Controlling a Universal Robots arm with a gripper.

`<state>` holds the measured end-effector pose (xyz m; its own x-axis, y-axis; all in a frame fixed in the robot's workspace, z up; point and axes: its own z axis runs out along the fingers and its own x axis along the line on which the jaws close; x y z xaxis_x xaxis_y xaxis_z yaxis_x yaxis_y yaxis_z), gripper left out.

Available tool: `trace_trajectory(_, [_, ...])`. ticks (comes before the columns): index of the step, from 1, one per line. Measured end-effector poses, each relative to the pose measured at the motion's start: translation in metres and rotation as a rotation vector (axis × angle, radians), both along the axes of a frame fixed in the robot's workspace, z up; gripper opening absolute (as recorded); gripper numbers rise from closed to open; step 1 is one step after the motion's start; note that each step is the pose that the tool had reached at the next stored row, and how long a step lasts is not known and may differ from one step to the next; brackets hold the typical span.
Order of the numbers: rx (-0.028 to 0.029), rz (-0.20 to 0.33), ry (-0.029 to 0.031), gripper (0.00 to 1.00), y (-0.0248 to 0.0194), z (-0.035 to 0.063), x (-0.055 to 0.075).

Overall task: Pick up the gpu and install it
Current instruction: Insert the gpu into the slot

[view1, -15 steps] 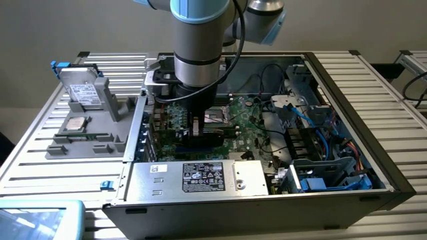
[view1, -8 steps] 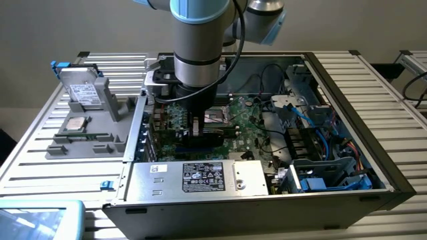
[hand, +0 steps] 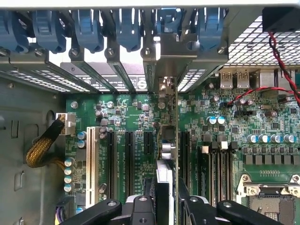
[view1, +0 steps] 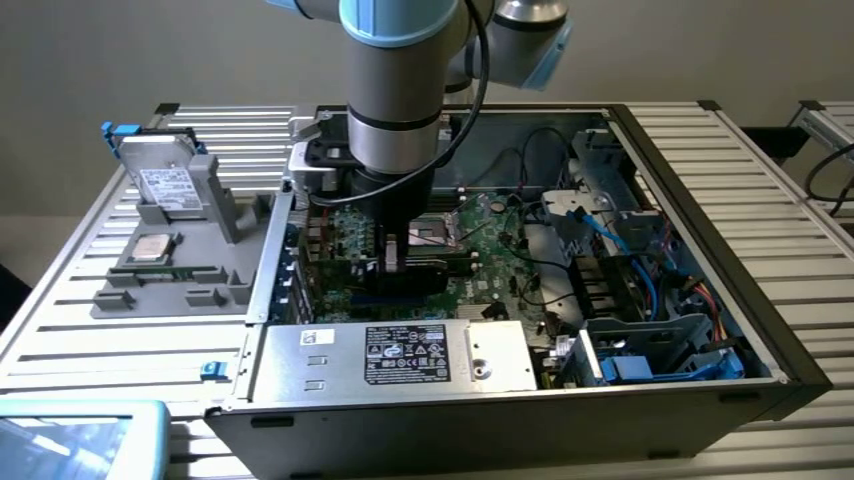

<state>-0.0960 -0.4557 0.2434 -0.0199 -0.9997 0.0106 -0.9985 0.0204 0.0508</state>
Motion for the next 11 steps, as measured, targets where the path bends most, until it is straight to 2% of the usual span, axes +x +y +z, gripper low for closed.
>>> trace_trajectory(2, [-0.0028, 0.000, -0.0001, 0.29, 0.0010, 0.0000, 0.0000])
trace_trajectory(8, [-0.0037, 0.000, -0.0003, 0.29, 0.0014, -0.0007, -0.0001])
trace_trajectory(11, [-0.0066, 0.000, -0.0002, 0.29, 0.0016, -0.0016, -0.0002])
